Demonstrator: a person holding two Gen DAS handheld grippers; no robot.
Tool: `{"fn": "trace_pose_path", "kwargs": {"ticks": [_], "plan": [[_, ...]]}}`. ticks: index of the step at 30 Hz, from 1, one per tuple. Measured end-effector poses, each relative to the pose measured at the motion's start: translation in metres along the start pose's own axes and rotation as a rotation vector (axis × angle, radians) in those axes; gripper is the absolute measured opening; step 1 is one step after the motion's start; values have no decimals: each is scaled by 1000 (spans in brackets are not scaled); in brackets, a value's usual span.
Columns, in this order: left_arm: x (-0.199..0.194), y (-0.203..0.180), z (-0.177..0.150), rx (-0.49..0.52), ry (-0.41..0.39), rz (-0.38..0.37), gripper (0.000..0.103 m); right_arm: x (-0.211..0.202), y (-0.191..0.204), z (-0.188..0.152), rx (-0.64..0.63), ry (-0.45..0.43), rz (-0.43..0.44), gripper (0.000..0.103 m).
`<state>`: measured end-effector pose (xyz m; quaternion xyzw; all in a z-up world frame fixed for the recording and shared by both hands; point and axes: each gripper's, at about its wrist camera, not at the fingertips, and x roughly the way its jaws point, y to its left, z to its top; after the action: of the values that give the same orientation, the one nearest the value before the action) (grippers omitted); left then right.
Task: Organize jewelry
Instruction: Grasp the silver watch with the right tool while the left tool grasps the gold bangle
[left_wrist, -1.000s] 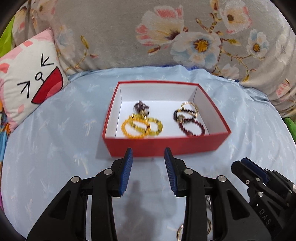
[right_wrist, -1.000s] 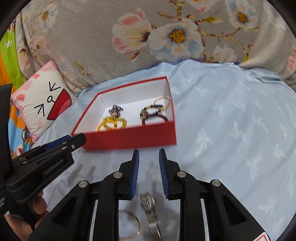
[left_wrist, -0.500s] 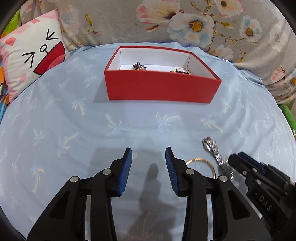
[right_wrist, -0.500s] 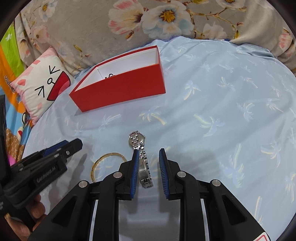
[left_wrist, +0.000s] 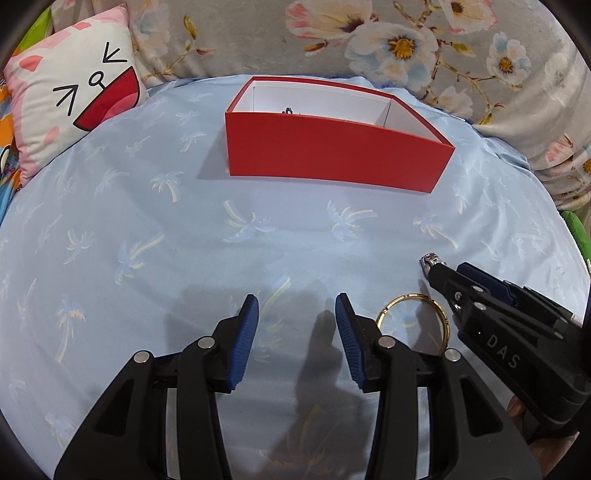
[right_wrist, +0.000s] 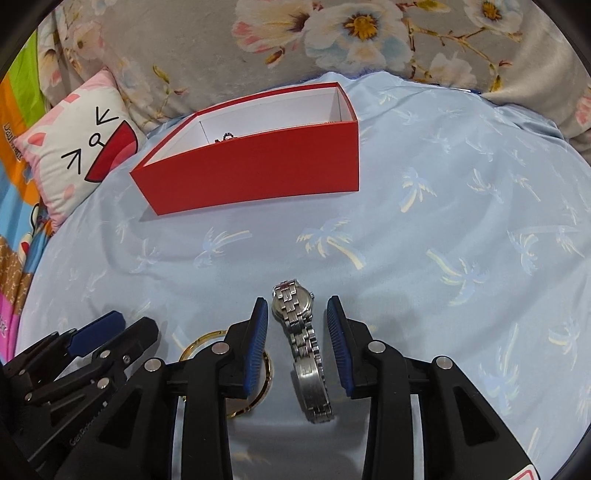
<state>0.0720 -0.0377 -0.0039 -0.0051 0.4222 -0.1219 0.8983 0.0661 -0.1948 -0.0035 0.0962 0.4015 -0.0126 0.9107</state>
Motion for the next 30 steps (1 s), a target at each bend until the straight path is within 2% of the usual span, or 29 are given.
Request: {"fn": "trace_pose_path", "kwargs": {"ticks": [3, 5, 6, 9, 12, 14, 18, 22, 24, 26, 30], "plan": [[1, -1, -1, 5, -1, 4, 41, 2, 4, 0, -25, 2, -33, 31], [2, -2, -1, 7, 0, -1, 42, 1, 3, -1, -24, 2, -44, 25], [1, -2, -1, 8, 1, -7, 42, 0, 1, -1, -17, 1, -47, 19], [-1, -5, -2, 14, 0, -19, 42, -5, -10, -5, 13, -1, -38, 16], [-4, -10, -5, 23, -1, -31, 43, -12, -17, -11, 27, -6, -50, 16], [-6, -16, -6, 33, -4, -43, 50, -18, -24, -17, 51, -8, -41, 16], [-11, -34, -10, 75, -13, -71, 55, -29, -34, -27, 78, -14, -38, 16], [-9, -53, -14, 118, -13, -76, 64, -35, -38, -34, 93, -18, -36, 16], [-5, -56, -14, 124, -9, -53, 64, -36, -40, -35, 102, -19, -34, 16], [1, -54, -14, 108, 16, -64, 65, -35, -41, -35, 107, -19, -27, 16], [-2, -54, -15, 113, 9, -76, 68, -36, -44, -35, 127, -26, -23, 16]]}}
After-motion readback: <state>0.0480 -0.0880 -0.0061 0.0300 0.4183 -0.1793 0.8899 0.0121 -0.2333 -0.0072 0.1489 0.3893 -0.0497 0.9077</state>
